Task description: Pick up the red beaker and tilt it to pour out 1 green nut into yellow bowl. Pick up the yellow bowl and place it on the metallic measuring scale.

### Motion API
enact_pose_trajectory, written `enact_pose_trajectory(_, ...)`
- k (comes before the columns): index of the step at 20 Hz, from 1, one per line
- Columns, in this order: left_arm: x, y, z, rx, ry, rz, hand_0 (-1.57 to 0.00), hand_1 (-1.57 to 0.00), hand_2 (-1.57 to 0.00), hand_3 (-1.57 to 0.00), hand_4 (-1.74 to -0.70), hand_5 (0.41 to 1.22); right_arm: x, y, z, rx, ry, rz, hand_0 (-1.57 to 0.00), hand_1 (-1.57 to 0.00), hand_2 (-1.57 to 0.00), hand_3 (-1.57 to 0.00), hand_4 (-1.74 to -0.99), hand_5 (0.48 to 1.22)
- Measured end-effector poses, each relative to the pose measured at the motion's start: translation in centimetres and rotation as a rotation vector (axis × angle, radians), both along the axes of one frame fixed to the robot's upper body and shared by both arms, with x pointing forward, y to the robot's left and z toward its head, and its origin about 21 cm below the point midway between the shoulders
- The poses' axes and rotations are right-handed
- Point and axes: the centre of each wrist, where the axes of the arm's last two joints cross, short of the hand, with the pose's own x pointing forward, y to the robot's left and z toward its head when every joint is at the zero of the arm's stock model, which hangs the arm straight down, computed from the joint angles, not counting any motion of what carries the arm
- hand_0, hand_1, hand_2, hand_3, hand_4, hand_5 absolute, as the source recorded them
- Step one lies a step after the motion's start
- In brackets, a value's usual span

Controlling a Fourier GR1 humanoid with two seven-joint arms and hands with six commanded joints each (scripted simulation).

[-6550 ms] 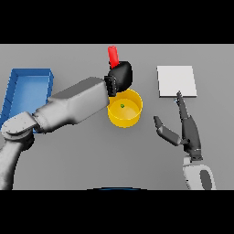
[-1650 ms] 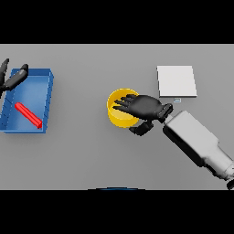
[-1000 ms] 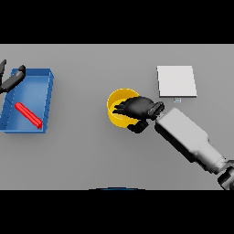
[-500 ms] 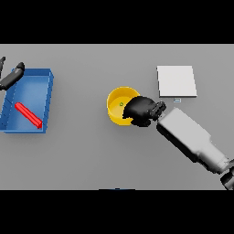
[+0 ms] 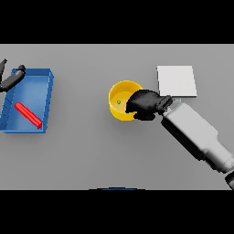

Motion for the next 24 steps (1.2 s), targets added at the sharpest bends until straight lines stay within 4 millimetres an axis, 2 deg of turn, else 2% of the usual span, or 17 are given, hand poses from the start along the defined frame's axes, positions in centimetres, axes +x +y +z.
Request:
enact_pose_trajectory(4, -0.2, -0.2, 0.2, 0.008, 0.003, 0.002, 0.00, 0.00, 0.00, 0.00, -0.72, 0.686, -0.1, -1.0, 3.1, 0.020, -0.053, -0.032, -1.56, -1.56, -1.43, -1.19, -1.739, 1.219)
enact_pose_trajectory(6, 0.0, -0.3, 0.4, 0.009, 0.005, -0.005, 0.00, 0.00, 0.00, 0.00, -0.71, 0.686, 0.2, -2.5, 3.6, 0.015, -0.097, -0.085, -1.57, -1.57, -1.48, -1.17, -1.740, 1.220)
enact_pose_trajectory(10, -0.1, -0.7, 0.6, 0.008, -0.003, 0.002, 0.00, 0.00, 0.00, 0.00, -0.72, 0.694, -0.4, -4.0, 4.3, 0.028, -0.116, -0.108, -1.56, -1.57, -1.53, -1.16, -1.740, 1.220)
enact_pose_trajectory(14, -0.2, -0.4, 0.5, 0.010, -0.008, 0.002, 0.00, 0.00, 0.00, 0.00, -0.73, 0.715, 0.6, -5.9, 5.3, 0.031, -0.182, -0.154, -1.57, -1.57, -1.54, -1.15, -1.741, 1.221)
enact_pose_trajectory(17, 0.0, -0.5, 1.1, 0.009, 0.000, 0.010, 0.00, 0.00, 0.00, 0.00, -0.73, 0.720, 1.8, -7.5, 5.1, 0.038, -0.199, -0.236, -1.57, -1.57, -1.53, -1.15, -1.741, 1.221)
enact_pose_trajectory(22, -0.4, -0.8, 0.9, 0.001, 0.008, 0.016, 0.00, 0.00, 0.00, 0.00, -0.74, 0.738, 3.7, -10.3, 4.3, 0.035, -0.224, -0.311, -1.57, -1.57, -1.55, -1.15, -1.741, 1.221)
enact_pose_trajectory(24, -0.3, -0.6, 0.9, 0.008, 0.019, 0.029, 0.00, 0.00, 0.00, 0.00, -0.73, 0.734, 4.1, -11.0, 3.4, 0.032, -0.224, -0.358, -1.57, -1.57, -1.54, -1.15, -1.741, 1.221)
